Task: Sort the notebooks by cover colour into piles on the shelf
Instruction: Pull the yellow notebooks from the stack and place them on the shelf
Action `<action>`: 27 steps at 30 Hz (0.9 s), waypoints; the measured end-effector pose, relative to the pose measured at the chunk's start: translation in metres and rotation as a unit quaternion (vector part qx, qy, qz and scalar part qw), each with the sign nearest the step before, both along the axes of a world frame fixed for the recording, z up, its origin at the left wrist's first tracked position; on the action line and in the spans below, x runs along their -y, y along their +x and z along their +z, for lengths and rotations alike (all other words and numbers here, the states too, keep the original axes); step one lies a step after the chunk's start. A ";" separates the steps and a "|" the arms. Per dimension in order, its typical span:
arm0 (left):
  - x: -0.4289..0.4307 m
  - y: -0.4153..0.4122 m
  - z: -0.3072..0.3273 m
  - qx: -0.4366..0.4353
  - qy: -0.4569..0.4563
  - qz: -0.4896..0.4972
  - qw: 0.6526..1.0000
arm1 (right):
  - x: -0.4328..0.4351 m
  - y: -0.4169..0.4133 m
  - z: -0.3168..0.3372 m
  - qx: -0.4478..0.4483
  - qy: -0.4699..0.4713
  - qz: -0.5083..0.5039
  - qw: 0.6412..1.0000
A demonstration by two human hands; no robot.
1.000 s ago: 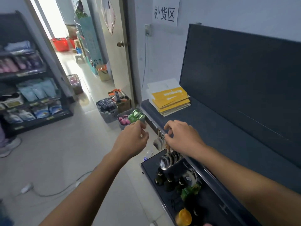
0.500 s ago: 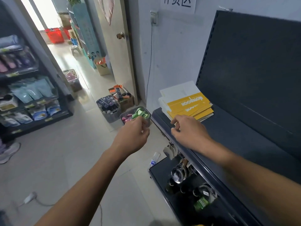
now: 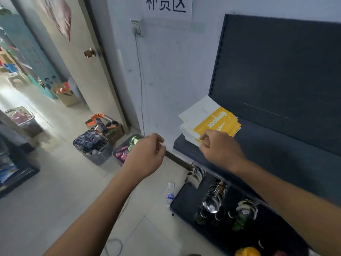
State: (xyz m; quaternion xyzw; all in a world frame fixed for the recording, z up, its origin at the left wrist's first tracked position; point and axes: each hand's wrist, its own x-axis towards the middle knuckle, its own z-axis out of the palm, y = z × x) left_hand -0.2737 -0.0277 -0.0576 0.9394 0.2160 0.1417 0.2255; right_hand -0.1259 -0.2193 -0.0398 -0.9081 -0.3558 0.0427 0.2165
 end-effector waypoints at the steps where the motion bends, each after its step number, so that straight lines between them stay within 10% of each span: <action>1: -0.006 0.005 -0.001 0.001 0.004 -0.013 1.000 | -0.002 -0.002 -0.001 -0.001 -0.001 -0.018 1.000; 17: -0.043 0.166 0.016 0.014 0.003 -0.213 0.977 | -0.010 0.065 -0.008 -0.047 0.037 -0.242 0.968; 27: -0.033 0.243 0.005 -0.038 0.087 -0.156 0.983 | -0.004 0.086 -0.027 -0.099 0.008 -0.333 0.938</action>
